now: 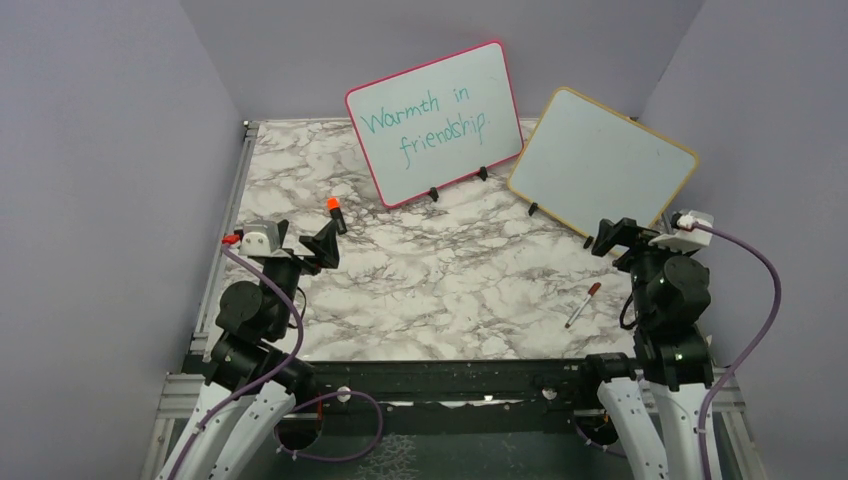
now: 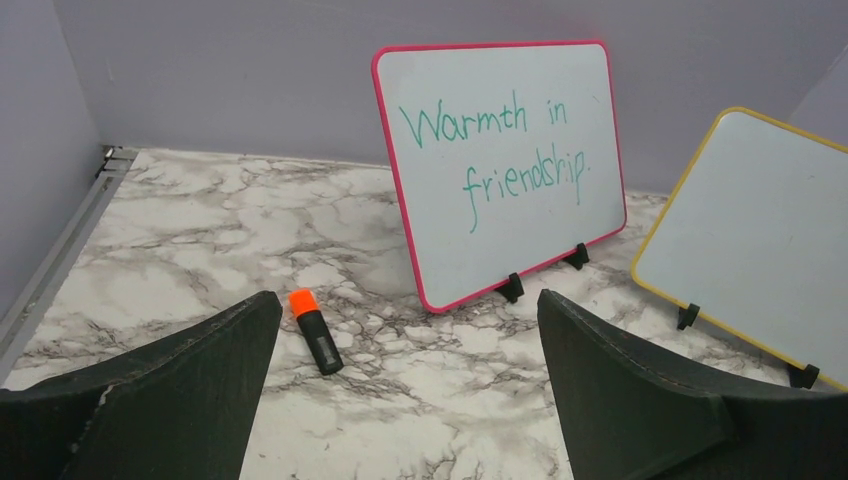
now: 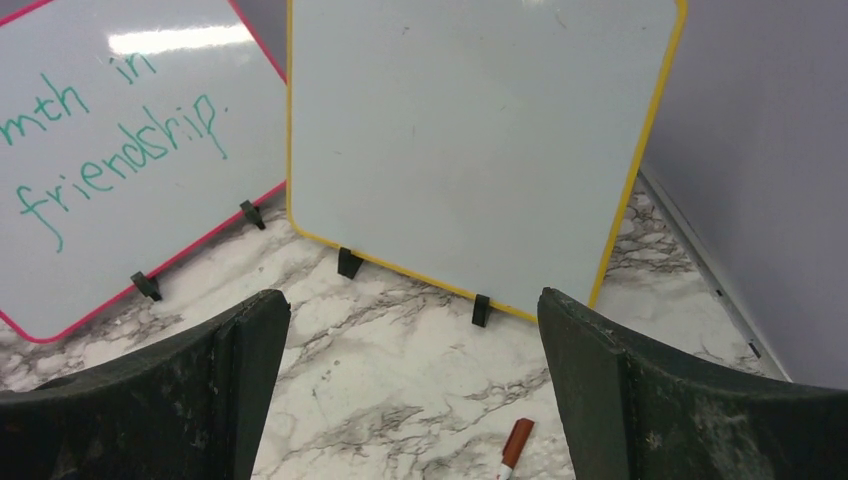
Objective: Write a sentence on the whiteboard
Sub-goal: Move the whiteboard to the center of the board.
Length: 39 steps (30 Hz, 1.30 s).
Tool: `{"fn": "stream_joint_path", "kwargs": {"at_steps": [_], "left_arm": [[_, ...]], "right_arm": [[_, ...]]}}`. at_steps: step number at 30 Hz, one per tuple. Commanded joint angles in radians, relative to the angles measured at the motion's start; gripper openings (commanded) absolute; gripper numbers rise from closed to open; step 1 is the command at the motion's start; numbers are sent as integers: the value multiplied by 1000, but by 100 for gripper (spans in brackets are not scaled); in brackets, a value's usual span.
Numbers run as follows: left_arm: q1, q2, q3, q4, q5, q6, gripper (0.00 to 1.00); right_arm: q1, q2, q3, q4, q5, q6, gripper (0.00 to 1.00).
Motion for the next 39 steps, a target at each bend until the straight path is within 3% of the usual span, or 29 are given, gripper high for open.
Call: {"fn": "stream_joint_path", "kwargs": {"at_steps": [1,15,25,31,39], "left_arm": [[4,-17,15,-10,-2,-17,99],[-4,34,4,7,17,-34,99],[-5,83,-2,21,15,-28,99],[-13,104,-1,15,5,-21,99],[-31,109,-1,25,-3,-10,99]], "right_arm": [[-9,87,20,-26,-68,57,100],[4,573,-52,188,-80,245,95],[212,911,11,337,253,386,90],[280,1123,154,310,415,479,82],[323,1349,340,218,509,574,71]]}}
